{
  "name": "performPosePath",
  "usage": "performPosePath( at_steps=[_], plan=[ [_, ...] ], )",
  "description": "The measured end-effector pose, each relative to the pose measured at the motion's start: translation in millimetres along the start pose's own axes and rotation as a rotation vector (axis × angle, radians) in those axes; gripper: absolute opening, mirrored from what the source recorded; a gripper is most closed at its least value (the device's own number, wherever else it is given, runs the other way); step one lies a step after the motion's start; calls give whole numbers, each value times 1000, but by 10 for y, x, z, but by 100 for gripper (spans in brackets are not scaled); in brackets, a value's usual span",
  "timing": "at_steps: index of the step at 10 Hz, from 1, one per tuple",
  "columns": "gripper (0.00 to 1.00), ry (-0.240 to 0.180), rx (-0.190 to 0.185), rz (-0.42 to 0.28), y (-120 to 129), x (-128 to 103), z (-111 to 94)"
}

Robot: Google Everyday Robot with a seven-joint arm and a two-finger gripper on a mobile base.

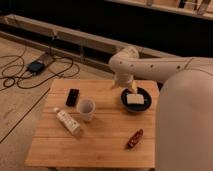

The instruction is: Stand the bottle upright

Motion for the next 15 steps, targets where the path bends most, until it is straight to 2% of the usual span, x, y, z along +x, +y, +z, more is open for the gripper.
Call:
performPosePath(
  at_steps=[2, 6, 7, 11, 13, 15],
  plan=[
    [80, -23, 3, -145, 435, 196, -100],
    [80, -42, 32, -370, 1058, 537, -168],
    [80, -45, 31, -408, 1194, 606, -194],
    [80, -44, -11, -548, 1870, 952, -417],
    [80, -23, 5, -627, 2095, 1186, -350],
    [80, -8, 45, -704, 2239, 1355, -193]
  ],
)
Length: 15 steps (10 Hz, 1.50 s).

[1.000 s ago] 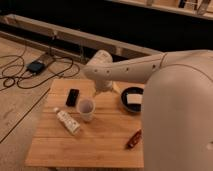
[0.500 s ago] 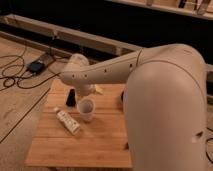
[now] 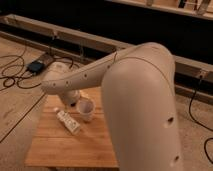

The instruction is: Stand the bottle upright

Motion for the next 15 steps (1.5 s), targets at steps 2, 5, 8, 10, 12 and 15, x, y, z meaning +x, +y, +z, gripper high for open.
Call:
performPosePath(
  at_steps=[2, 5, 8, 10, 12, 15],
  plan=[
    [80, 8, 29, -76, 210, -37, 118],
    [80, -11, 44, -155, 494, -151, 132],
    [80, -16, 52, -210, 719, -183, 207],
    [80, 3, 63, -225, 786, -188, 341],
    [80, 37, 86, -215, 799, -242, 462],
    [80, 107, 115, -177, 851, -329, 568]
  ],
)
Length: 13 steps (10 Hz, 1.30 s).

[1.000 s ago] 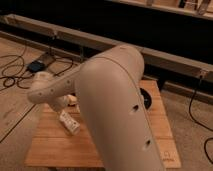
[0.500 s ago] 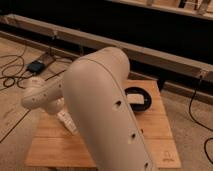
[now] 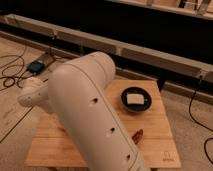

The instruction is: Stand the bottle upright

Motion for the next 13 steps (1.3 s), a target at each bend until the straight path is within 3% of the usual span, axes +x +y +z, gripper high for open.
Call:
performPosePath(
  at_steps=[5, 8, 10, 13],
  plan=[
    [80, 222, 36, 94, 36, -35, 179],
    [80, 362, 47, 48, 39, -8, 206],
    [80, 387, 47, 14, 44, -6, 206],
    [80, 387, 47, 14, 45, -6, 207]
  ],
)
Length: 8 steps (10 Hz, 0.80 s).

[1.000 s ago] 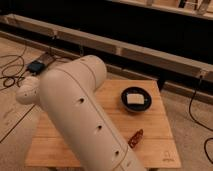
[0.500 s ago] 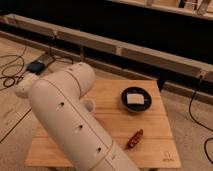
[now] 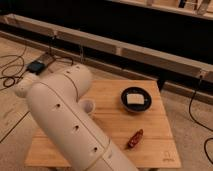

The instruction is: Stand the bottle upright

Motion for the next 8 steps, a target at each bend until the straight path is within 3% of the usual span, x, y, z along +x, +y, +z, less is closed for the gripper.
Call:
performPosePath(
  at_steps=[3, 6, 8],
  plan=[
    [80, -5, -9, -15, 9, -11, 12],
    [80, -50, -74, -142, 139, -33, 41],
    [80, -54, -101, -204, 191, 5, 68]
  ],
)
